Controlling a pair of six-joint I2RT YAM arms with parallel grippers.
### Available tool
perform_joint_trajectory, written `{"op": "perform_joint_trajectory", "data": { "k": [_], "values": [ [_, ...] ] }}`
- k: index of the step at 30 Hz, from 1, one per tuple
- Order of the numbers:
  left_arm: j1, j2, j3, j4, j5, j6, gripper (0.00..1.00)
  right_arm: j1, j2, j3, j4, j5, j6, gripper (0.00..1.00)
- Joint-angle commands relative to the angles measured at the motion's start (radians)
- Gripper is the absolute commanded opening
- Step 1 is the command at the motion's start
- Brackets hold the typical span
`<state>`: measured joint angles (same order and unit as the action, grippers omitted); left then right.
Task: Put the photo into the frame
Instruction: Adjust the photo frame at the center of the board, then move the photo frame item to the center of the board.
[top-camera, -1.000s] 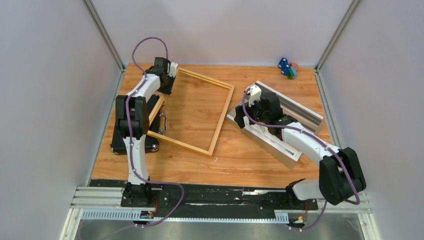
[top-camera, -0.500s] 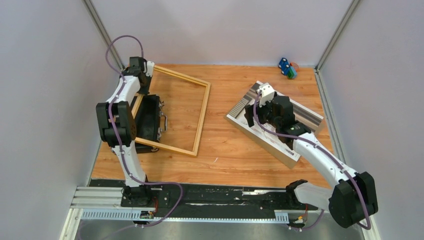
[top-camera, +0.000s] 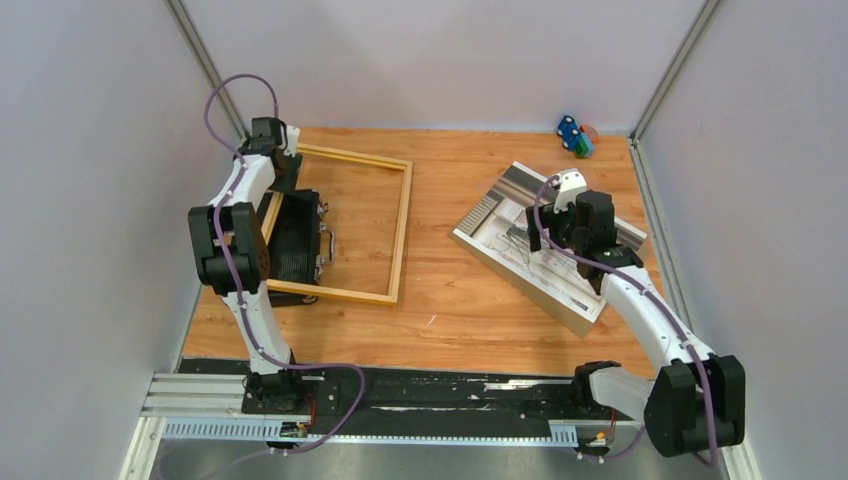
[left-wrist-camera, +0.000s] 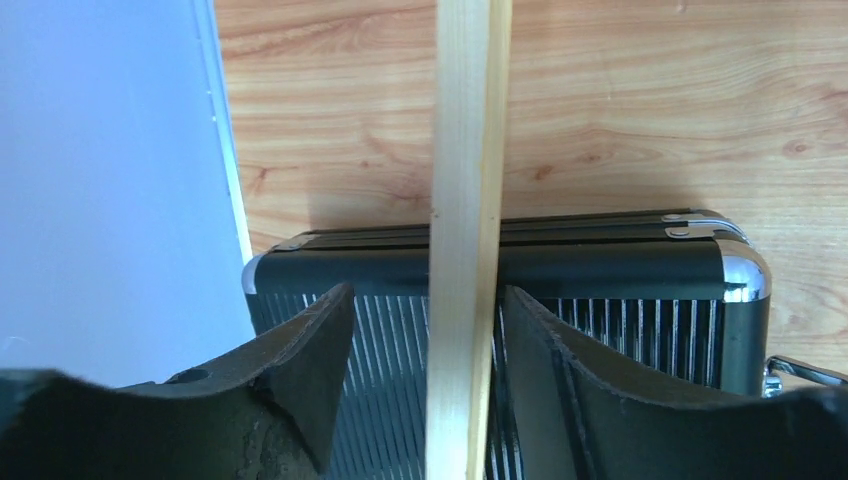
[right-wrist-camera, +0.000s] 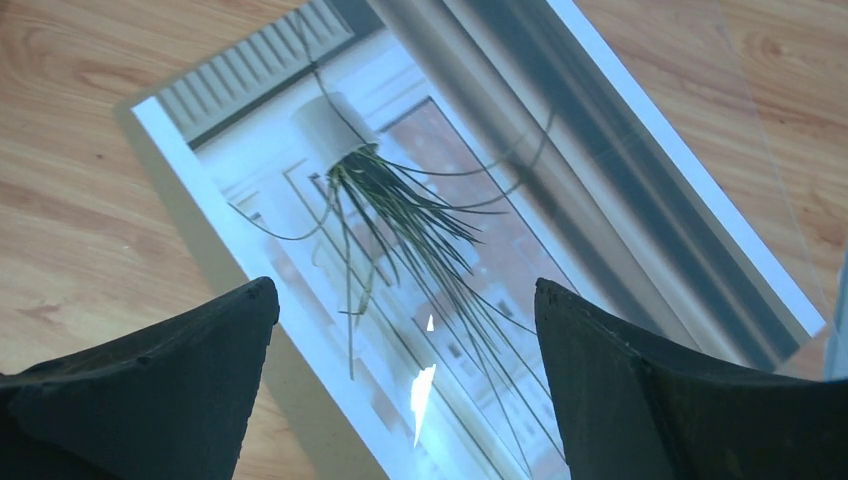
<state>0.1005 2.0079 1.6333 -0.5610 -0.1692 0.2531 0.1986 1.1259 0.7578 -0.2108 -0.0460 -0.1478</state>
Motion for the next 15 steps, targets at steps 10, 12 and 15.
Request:
{"op": "perform_joint_trajectory", "data": {
  "k": [10,12,15],
  "values": [
    [-0.001,-0.155,0.022,-0.014,0.05,-0.047,1.0,-0.395,0.179,0.145,-0.069,-0.134,-0.136,1.0],
    [-0.012,-0.204,0.024,-0.034,0.107,-0.073,1.0,-0.448,0.242,0.203,-0.075,-0.169,-0.164,1.0],
    [-0.063,-0.28,0.003,-0.049,0.149,-0.085,1.0,-0.512,0.363,0.299,-0.098,-0.213,-0.202,1.0]
  ]
}}
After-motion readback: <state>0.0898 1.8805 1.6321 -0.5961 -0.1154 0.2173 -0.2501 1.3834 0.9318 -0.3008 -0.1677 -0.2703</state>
